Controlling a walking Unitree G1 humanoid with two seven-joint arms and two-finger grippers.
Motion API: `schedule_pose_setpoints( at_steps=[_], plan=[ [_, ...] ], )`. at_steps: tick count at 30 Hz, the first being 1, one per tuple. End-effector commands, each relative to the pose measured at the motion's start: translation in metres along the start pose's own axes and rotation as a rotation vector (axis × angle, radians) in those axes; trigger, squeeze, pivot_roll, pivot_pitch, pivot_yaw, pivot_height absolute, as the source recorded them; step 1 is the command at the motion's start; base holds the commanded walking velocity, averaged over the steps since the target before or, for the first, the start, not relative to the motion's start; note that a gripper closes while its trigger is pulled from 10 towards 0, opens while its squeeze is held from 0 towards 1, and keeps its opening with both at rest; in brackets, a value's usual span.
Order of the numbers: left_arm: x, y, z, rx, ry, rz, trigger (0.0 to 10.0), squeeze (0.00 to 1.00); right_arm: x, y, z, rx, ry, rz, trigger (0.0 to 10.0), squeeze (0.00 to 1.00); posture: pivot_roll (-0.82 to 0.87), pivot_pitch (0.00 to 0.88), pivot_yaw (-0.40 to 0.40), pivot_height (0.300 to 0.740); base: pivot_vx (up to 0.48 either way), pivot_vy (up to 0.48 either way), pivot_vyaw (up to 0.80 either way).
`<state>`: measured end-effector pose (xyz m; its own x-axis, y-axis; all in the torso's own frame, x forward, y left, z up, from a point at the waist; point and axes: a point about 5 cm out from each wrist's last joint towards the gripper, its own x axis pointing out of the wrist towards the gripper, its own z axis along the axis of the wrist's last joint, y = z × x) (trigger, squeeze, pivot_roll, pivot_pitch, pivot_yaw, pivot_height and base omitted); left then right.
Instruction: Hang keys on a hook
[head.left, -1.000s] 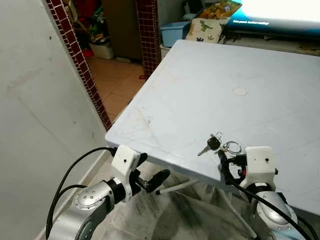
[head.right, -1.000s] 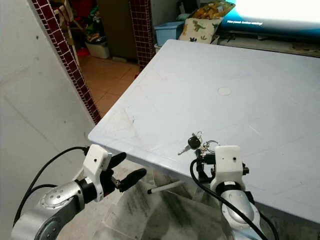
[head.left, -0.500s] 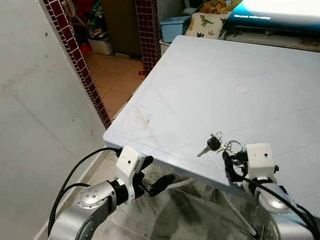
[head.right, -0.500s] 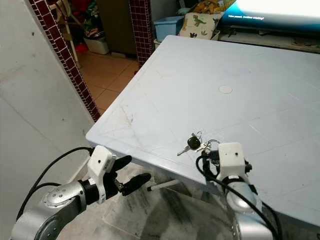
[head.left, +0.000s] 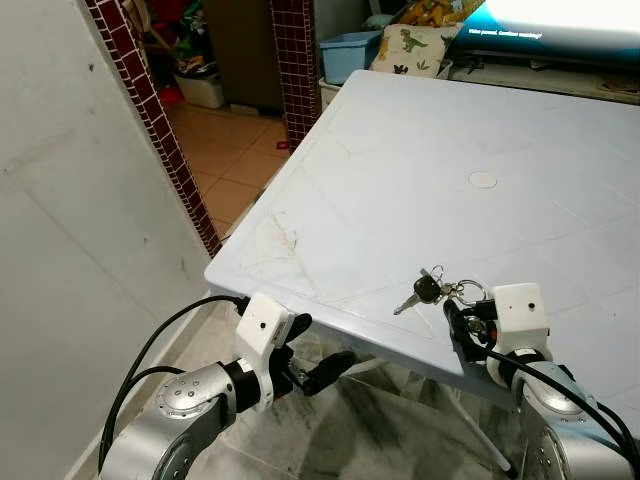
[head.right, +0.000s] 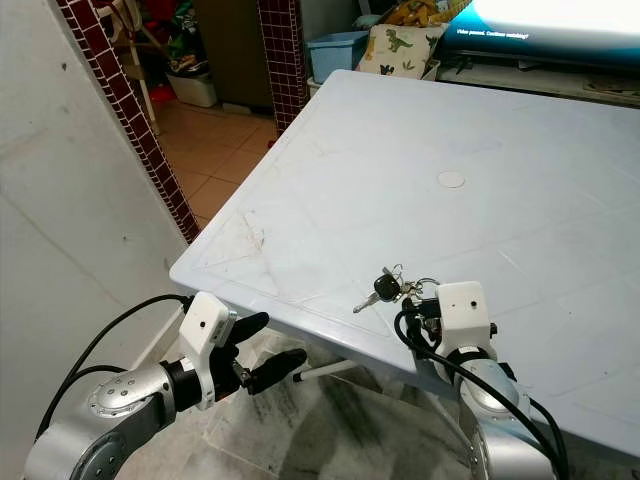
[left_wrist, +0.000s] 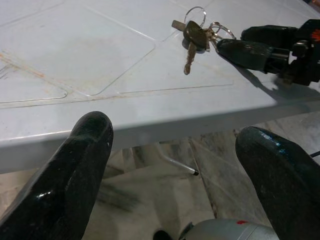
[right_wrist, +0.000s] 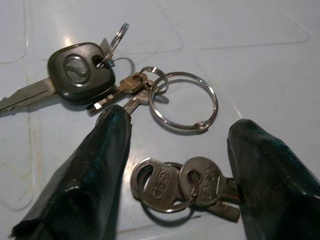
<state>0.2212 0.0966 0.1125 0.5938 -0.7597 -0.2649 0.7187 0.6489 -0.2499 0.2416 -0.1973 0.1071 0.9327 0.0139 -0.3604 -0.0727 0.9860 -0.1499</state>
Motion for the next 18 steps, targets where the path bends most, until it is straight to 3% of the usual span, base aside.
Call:
schedule_pose_setpoints(
  at_steps=[1, 18],
  plan=[
    [-0.002, 0.0, 0.001, 0.012, 0.007, 0.002, 10.0, 0.0, -0.004, 0.01, -0.016, 0.006, 0.094, 0.055, 0.0, 0.0, -0.01, 0.106, 0.074, 0.74, 0.0, 0.0, 0.0],
    [0.0, 0.0, 0.003, 0.016, 0.002, 0.003, 10.0, 0.0, -0.028, 0.007, -0.034, -0.071, 0.209, 0.04, 0.0, 0.0, -0.02, 0.105, 0.072, 0.74, 0.0, 0.0, 0.0]
  ],
)
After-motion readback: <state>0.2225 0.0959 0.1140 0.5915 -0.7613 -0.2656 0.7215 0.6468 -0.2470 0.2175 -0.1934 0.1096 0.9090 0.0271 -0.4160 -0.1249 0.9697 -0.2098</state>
